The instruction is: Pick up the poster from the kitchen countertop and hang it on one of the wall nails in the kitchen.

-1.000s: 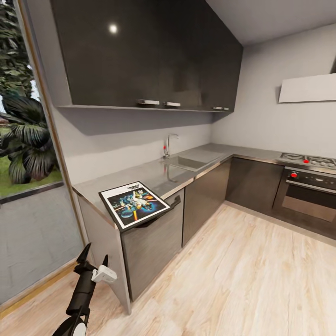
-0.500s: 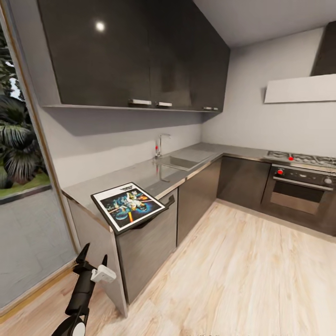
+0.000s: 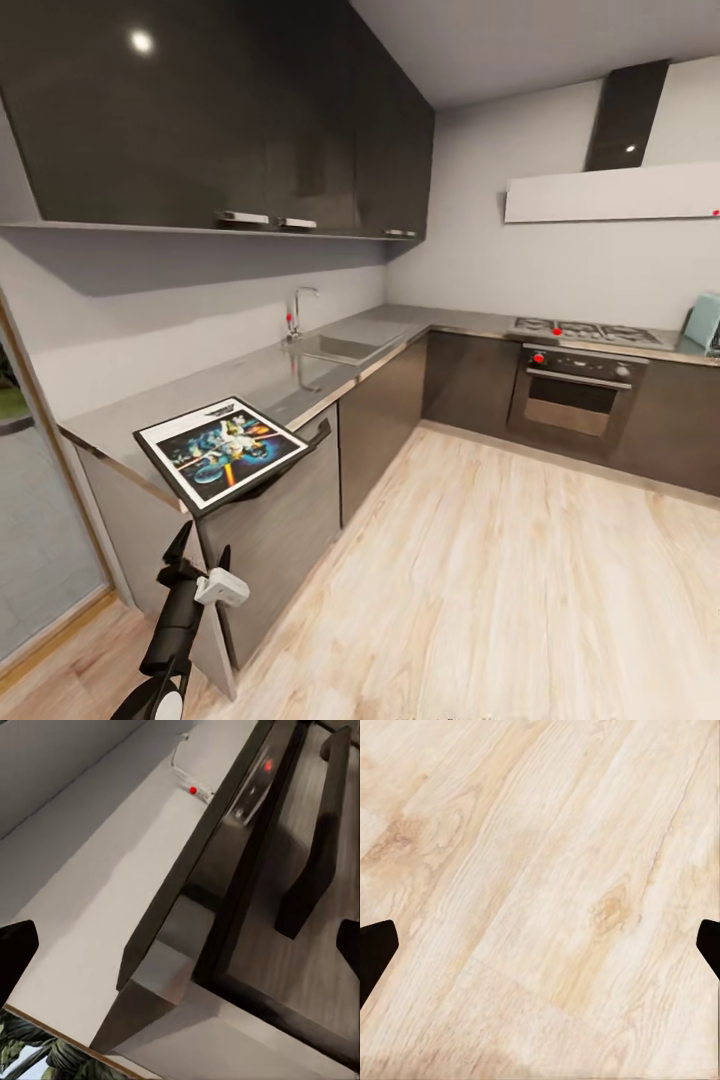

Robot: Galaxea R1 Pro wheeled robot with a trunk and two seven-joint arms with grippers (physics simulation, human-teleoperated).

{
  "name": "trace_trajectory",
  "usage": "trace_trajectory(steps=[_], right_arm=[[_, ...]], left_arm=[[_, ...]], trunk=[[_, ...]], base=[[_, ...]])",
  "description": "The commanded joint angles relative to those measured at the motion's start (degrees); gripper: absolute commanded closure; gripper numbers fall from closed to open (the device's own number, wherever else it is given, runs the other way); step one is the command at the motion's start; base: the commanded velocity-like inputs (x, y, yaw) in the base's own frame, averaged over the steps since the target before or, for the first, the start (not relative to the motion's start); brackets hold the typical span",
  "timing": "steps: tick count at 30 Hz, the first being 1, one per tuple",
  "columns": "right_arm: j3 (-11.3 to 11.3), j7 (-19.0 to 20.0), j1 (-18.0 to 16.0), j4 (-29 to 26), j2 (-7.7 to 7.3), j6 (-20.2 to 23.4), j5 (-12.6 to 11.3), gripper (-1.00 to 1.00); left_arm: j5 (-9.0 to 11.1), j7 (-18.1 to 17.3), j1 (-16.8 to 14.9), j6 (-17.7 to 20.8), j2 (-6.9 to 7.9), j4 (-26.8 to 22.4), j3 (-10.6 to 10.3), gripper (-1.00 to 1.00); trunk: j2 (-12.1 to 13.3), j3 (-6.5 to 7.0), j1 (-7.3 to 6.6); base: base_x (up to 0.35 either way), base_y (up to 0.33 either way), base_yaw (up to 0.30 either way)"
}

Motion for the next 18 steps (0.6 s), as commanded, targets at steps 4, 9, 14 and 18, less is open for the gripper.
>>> trace_trajectory(steps=[4,9,14,18], right_arm=[[0.02,-0.01,-0.05,0.08,0.01,-0.18,0.06,-1.00],[0.01,-0.01,-0.05,0.06,0.01,-0.22,0.06,-1.00],[0.03,-0.01,-0.05,0.06,0.01,-0.22,0.06,-1.00],[0.03,-0.01,-0.05,0.05,-0.01,-0.23,0.06,-1.00]], left_arm=[[-0.37,0.38,-0.03,0.03,0.04,0.19,-0.12,-1.00],[-0.30,0.41,-0.03,-0.03,0.04,0.27,-0.09,-1.00],[-0.16,0.46,-0.03,-0.04,0.04,0.29,0.05,-1.00],[-0.14,0.47,-0.03,-0.04,0.04,0.30,0.10,-1.00]], trunk=[[-0.03,-0.06,0.00],[-0.03,-0.06,0.00],[-0.03,-0.06,0.00],[-0.03,-0.06,0.00]], base=[[0.000,0.000,-0.150],[0.000,0.000,-0.036],[0.000,0.000,-0.007],[0.000,0.000,-0.001]])
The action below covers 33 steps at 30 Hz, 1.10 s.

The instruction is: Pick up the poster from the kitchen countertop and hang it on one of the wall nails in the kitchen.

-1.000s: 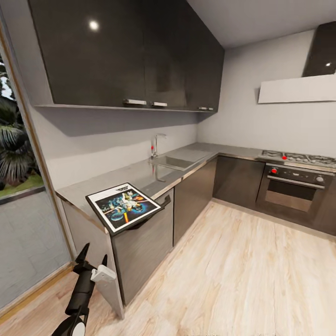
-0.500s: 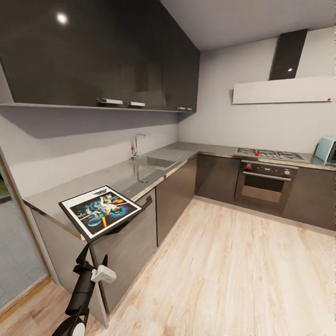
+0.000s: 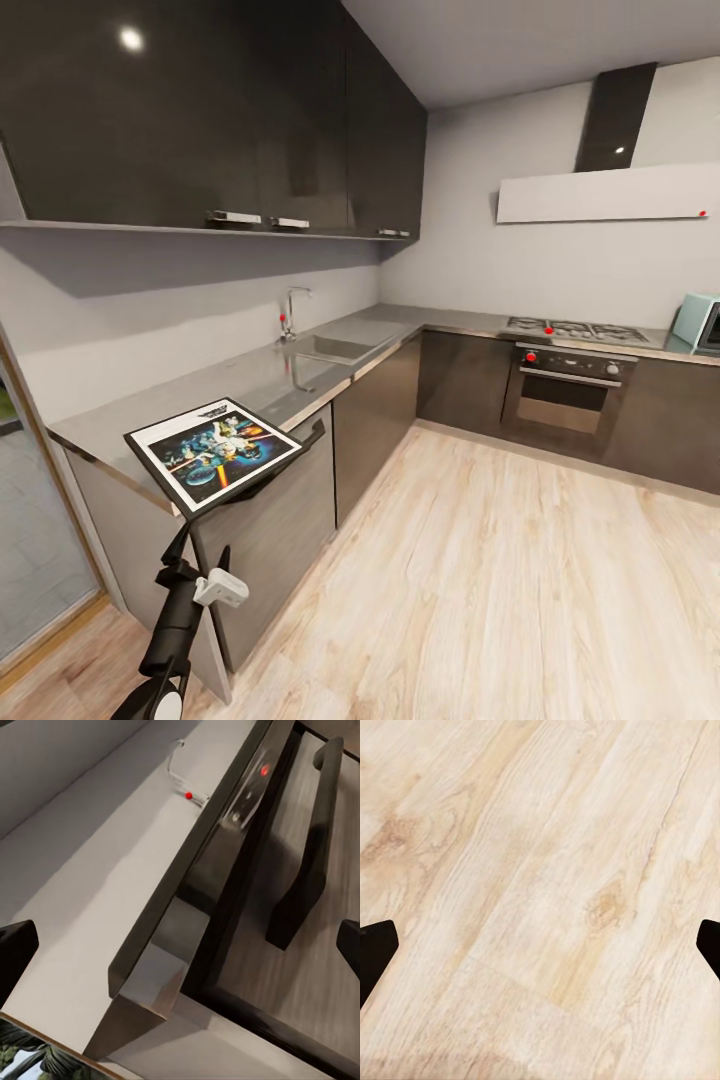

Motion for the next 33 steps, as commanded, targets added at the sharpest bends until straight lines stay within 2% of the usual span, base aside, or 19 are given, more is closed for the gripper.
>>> trace_trajectory(steps=[1,14,33], right_arm=[[0.02,-0.01,-0.04,0.02,-0.03,-0.20,0.06,-1.00],[0.01,-0.01,-0.04,-0.02,-0.03,-0.22,0.06,-1.00],[0.07,-0.01,-0.04,-0.02,0.01,-0.19,0.06,-1.00]], left_arm=[[-0.44,0.38,-0.04,0.14,0.05,0.05,-0.07,-1.00],[-0.46,0.47,-0.04,0.22,0.05,-0.03,0.02,-1.00],[-0.53,0.47,-0.04,0.16,0.12,-0.04,0.54,-1.00]], trunk=[[-0.03,-0.06,0.00],[-0.03,-0.06,0.00],[-0.03,-0.06,0.00]], base=[[0.000,0.000,0.000],[0.000,0.005,0.000],[0.058,0.072,0.000]])
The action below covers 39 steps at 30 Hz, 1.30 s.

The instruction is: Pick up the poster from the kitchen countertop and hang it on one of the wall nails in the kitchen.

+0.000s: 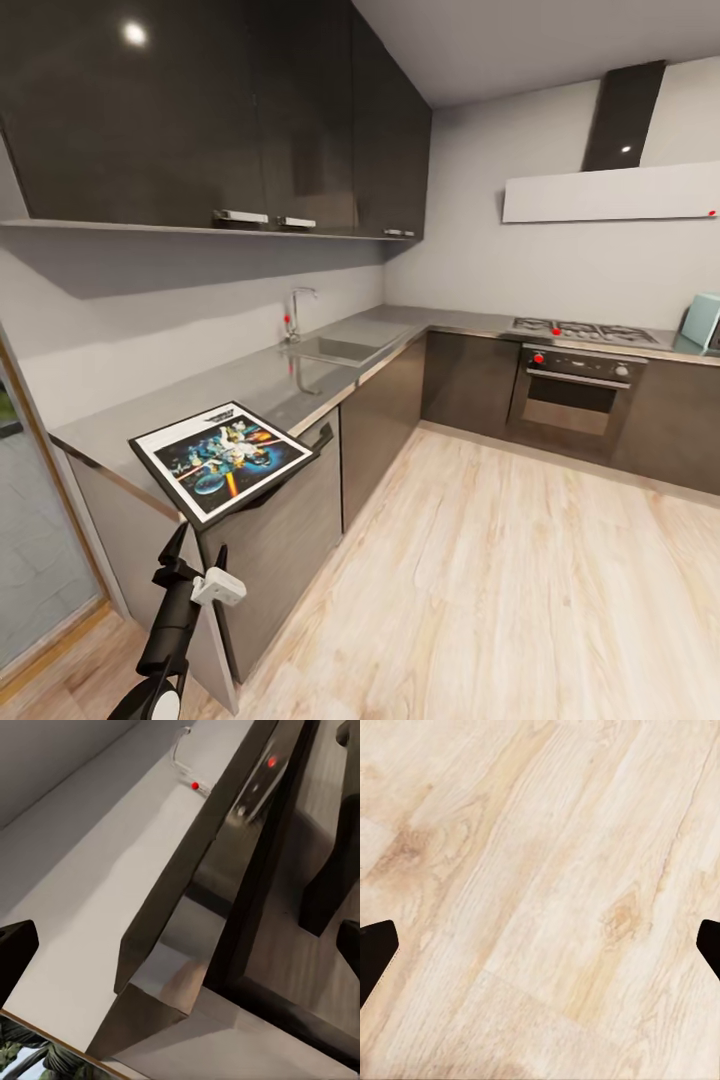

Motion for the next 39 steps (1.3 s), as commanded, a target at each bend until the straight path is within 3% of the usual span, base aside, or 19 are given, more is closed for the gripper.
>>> trace_trajectory(steps=[1,39], right_arm=[[0.04,-0.01,-0.04,0.04,-0.01,-0.18,0.06,-1.00],[0.06,-0.01,-0.04,0.13,0.00,-0.20,0.06,-1.00]], left_arm=[[-0.43,0.39,-0.04,0.13,0.04,0.06,-0.03,-1.00],[-0.44,1.79,-0.04,0.11,0.04,0.01,-0.01,-1.00]], trunk=[[-0.03,-0.06,0.02],[-0.03,-0.06,0.02]], base=[[0.114,0.097,0.000],[0.009,0.008,0.000]])
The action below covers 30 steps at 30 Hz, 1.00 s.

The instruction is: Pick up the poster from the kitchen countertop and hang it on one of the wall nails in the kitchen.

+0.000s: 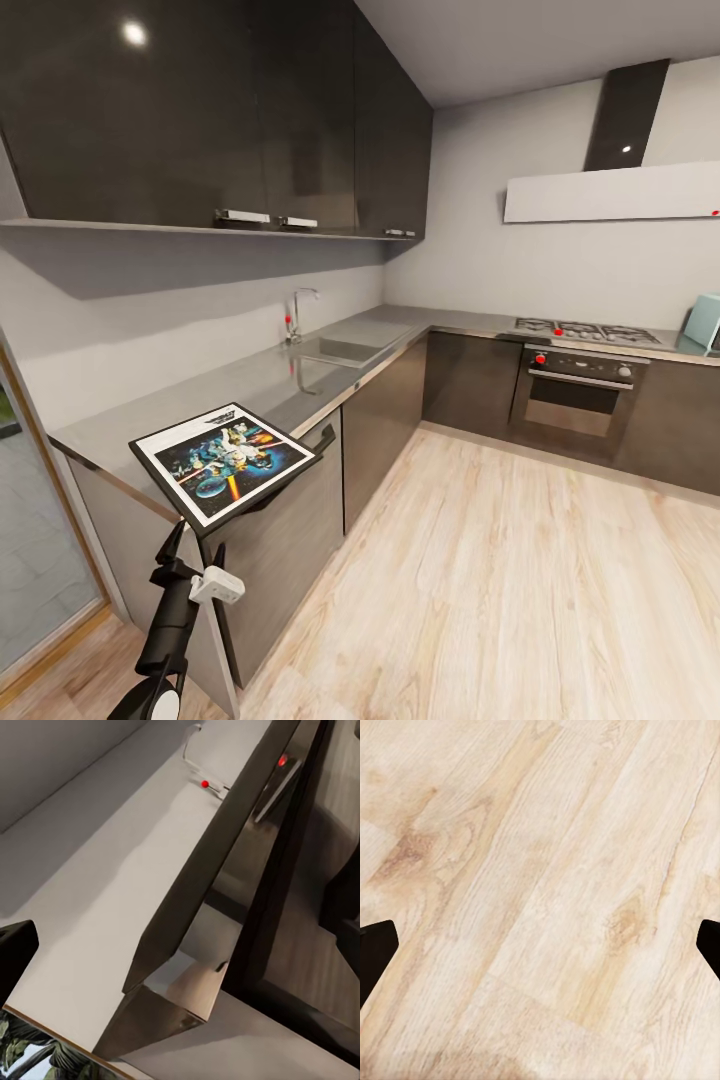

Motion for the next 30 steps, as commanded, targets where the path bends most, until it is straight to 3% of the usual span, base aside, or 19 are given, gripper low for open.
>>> trace_trajectory(steps=[1,30], right_arm=[[0.04,-0.01,-0.04,0.04,-0.01,-0.17,0.06,-1.00],[0.04,-0.01,-0.04,0.04,-0.01,-0.16,0.06,-1.00]], left_arm=[[-0.43,0.37,-0.04,0.14,0.04,0.05,-0.09,-1.00],[-0.34,0.38,-0.04,0.14,0.04,0.07,-0.01,-1.00]], trunk=[[-0.03,-0.06,0.00],[-0.03,-0.06,0.00]], base=[[0.000,0.000,0.000],[0.000,0.032,-0.004]])
